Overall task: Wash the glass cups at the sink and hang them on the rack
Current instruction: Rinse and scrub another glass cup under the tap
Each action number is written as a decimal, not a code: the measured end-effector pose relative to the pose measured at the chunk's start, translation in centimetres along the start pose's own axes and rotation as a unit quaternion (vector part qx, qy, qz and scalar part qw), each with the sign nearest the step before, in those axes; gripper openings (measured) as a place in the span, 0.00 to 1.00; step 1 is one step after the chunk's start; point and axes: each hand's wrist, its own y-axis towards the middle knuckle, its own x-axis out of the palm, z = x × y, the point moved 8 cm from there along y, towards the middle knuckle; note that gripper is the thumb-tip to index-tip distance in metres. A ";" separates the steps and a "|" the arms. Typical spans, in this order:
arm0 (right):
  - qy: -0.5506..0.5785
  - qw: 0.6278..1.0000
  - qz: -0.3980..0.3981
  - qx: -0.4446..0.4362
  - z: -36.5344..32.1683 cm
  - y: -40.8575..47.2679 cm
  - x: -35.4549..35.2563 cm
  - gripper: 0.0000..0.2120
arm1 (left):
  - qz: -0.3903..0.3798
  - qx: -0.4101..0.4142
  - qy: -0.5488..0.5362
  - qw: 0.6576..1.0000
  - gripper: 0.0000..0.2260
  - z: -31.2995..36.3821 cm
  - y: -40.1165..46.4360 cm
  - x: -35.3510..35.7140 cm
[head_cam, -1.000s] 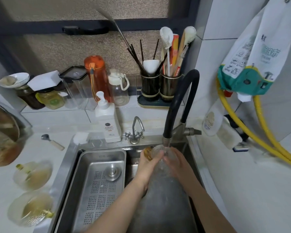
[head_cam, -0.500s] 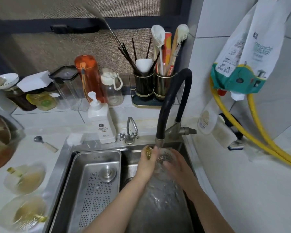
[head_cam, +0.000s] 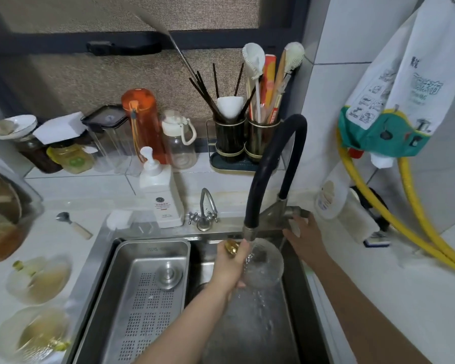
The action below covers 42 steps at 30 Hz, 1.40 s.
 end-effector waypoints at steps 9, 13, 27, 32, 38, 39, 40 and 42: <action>-0.009 0.997 -0.064 0.032 1.8 3.2 0.7 0.29 | -0.054 0.057 0.050 0.996 0.10 1.3 -0.9 0.6; -0.015 1.000 -0.022 0.003 2.1 3.2 0.9 0.19 | -0.055 0.057 0.042 0.996 0.09 1.2 -0.7 0.3; 0.160 0.981 -0.028 -0.103 -2.8 -11.2 3.5 0.13 | -0.003 -0.041 -0.045 0.998 0.25 -1.0 -1.3 -1.8; 0.217 0.968 -0.026 -0.124 -4.0 -15.3 5.7 0.45 | -0.045 -0.072 -0.047 0.995 0.32 -2.0 -2.6 -2.5; 0.306 0.946 -0.019 -0.104 -7.1 -17.7 4.4 0.33 | -0.091 0.016 -0.024 0.995 0.34 -1.8 -3.4 -5.4; 0.288 0.953 -0.012 -0.097 -6.8 -17.9 4.6 0.38 | -0.085 0.043 -0.010 0.995 0.31 -1.6 -3.5 -6.0; 0.277 0.957 -0.014 -0.085 -6.5 -17.9 5.0 0.45 | -0.081 0.065 0.012 0.995 0.28 -1.5 -3.5 -6.5; 0.283 0.956 -0.041 -0.062 -6.5 -18.3 5.4 0.49 | -0.097 0.084 0.044 0.991 0.22 -1.5 -4.0 -7.2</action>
